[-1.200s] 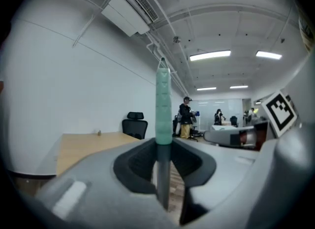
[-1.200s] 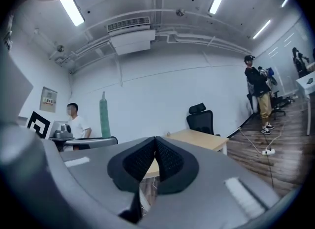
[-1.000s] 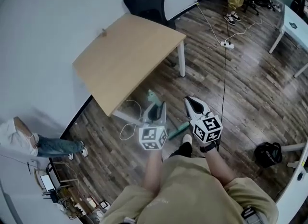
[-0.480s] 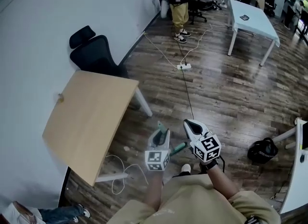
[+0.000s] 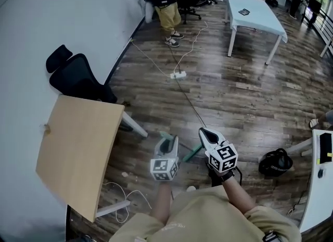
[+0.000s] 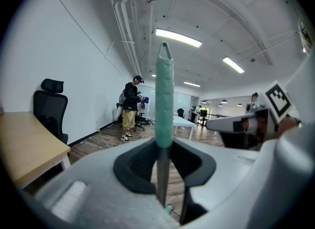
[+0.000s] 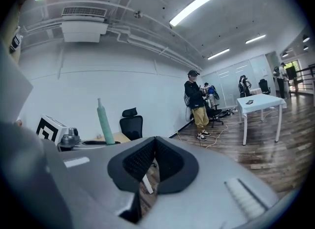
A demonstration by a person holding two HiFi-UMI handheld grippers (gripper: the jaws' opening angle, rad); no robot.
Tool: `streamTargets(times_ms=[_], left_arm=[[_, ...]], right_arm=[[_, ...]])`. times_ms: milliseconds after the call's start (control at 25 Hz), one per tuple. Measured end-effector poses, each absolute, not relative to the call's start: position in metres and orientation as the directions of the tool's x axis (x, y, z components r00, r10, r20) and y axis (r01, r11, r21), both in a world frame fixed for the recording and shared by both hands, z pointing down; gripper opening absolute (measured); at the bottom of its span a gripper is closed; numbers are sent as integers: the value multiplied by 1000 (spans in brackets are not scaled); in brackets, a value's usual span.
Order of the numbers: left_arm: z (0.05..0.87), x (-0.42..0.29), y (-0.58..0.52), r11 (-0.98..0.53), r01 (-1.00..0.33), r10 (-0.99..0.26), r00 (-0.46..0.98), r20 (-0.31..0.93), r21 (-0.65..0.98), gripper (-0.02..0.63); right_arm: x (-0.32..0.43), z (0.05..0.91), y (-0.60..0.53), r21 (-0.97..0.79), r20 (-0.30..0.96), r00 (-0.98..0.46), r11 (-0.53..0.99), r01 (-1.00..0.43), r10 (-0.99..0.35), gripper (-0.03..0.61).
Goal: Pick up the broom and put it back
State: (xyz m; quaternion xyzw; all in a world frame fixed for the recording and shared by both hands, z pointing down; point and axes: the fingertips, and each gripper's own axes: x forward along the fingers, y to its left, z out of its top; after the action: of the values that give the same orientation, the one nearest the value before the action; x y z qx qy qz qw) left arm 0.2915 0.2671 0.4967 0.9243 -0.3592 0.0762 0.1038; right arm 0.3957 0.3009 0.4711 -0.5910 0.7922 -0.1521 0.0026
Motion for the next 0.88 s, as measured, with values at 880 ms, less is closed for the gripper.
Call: streamTargets(times_ms=[880], left_arm=[[501,472,34,-639,-756,-700,647,301,140,84]], right_arm=[[592,450,34,-294,77,-372,335,-895,-925,6]])
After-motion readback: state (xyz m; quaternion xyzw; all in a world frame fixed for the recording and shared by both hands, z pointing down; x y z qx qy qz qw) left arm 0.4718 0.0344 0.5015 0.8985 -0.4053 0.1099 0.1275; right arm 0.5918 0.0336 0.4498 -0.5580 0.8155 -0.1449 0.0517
